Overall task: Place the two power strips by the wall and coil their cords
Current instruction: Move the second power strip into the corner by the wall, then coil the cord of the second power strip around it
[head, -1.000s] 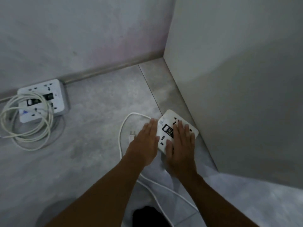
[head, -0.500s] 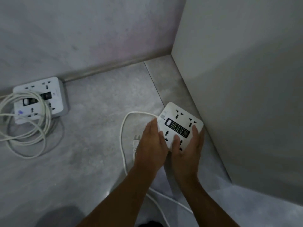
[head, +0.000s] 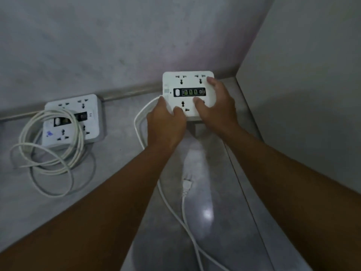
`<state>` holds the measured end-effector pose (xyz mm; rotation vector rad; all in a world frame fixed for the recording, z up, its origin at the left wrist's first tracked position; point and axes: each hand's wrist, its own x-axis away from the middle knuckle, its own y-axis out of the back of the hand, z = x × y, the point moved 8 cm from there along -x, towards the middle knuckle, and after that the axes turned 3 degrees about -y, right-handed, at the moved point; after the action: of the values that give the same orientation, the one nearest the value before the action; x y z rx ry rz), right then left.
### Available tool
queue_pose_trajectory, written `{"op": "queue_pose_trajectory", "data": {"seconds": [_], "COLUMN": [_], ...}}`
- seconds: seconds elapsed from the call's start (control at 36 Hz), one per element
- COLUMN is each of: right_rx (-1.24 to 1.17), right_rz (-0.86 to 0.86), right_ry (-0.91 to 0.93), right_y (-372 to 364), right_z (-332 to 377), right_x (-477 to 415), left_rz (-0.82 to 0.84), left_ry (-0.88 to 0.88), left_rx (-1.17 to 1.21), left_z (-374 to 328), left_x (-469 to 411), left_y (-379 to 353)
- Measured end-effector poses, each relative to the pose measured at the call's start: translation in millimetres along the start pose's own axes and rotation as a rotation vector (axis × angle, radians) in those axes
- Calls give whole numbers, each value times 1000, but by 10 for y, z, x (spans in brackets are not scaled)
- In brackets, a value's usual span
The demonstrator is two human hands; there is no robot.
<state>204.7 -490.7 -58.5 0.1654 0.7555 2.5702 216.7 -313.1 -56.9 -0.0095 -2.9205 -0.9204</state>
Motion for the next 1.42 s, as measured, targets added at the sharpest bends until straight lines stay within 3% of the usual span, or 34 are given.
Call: {"op": "queue_pose_trajectory", "data": {"seconds": [0.22, 0.56, 0.75, 0.83, 0.97, 1.14, 1.31, 1.42], "right_rx": [101, 332, 307, 353, 493, 488, 278, 223], "right_rz": [180, 257, 122, 133, 195, 318, 87, -27], "right_ry": [-51, 48, 207, 264, 255, 286, 263, 229], "right_y": [-210, -424, -571, -659, -748, -676, -302, -65], "right_z": [-190, -236, 24, 55, -69, -102, -107, -235], "right_x": [-341, -396, 56, 268, 309, 227, 483, 824], "left_rz": [99, 125, 121, 197, 422, 446, 266, 425], "left_ry": [67, -3, -206, -270, -370, -428, -622, -815], "left_rx": [-16, -119, -185, -252, -636, -675, -480, -483], "left_z": [168, 325, 189, 167, 321, 350, 221, 214], "left_x": [-71, -199, -172, -103, -14, -42, 191, 584], "left_y": [-157, -265, -178, -181, -359, -363, -99, -92]}}
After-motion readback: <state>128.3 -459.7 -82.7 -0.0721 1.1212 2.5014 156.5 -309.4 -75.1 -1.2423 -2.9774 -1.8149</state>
